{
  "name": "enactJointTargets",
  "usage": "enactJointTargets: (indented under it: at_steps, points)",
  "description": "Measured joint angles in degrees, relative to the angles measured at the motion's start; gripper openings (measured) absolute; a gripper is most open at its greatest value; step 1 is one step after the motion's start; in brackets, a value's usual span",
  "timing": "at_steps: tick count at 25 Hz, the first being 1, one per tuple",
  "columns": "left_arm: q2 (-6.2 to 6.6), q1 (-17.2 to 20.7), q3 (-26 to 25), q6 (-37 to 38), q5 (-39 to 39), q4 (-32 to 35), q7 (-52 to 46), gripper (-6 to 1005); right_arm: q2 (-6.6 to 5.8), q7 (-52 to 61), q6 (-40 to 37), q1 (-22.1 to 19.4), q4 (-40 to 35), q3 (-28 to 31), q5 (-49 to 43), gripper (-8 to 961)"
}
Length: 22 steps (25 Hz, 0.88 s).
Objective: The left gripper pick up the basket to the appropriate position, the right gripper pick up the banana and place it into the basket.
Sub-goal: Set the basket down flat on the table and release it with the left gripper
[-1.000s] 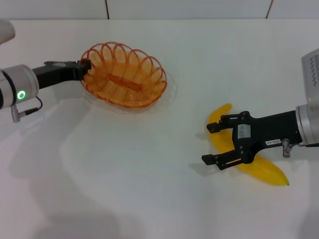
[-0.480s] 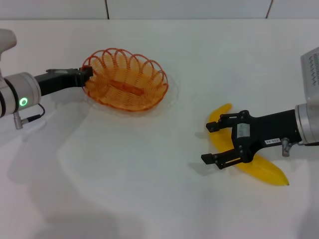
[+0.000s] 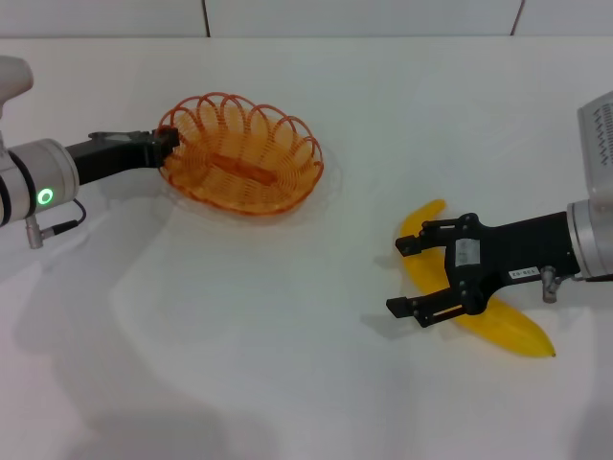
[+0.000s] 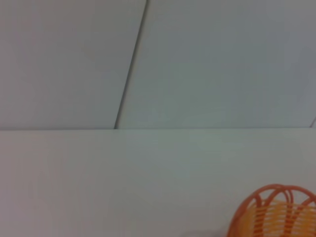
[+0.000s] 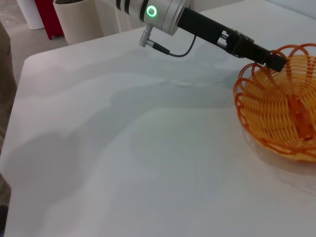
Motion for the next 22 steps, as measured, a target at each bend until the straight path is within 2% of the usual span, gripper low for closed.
enactJointTargets:
  at_steps: [5,10,16,22]
  points:
    - [0.03,0.47,0.0,0.0,-0.86,-0.01,0.77,92,0.0,0.0,-0.06,0.0,0.0,0.0,0.0,891]
    - [0.04,0.59,0.14,0.0,-1.37,-0.01,2.06,307,0.0,0.0,-0.13,0.0,0.0,0.0,0.0,891]
    - [-0.03,0.69,0.16,0.0,-2.14,-0.01,5.17,489,0.0,0.03,-0.33,0.0,0.0,0.0,0.0,891]
    - [-0.25,2.68,0.53,1.66,-8.86,-0.25,14.09,688,0.0,0.06,-1.67,-0.07,-0.22,0.4,0.39,891]
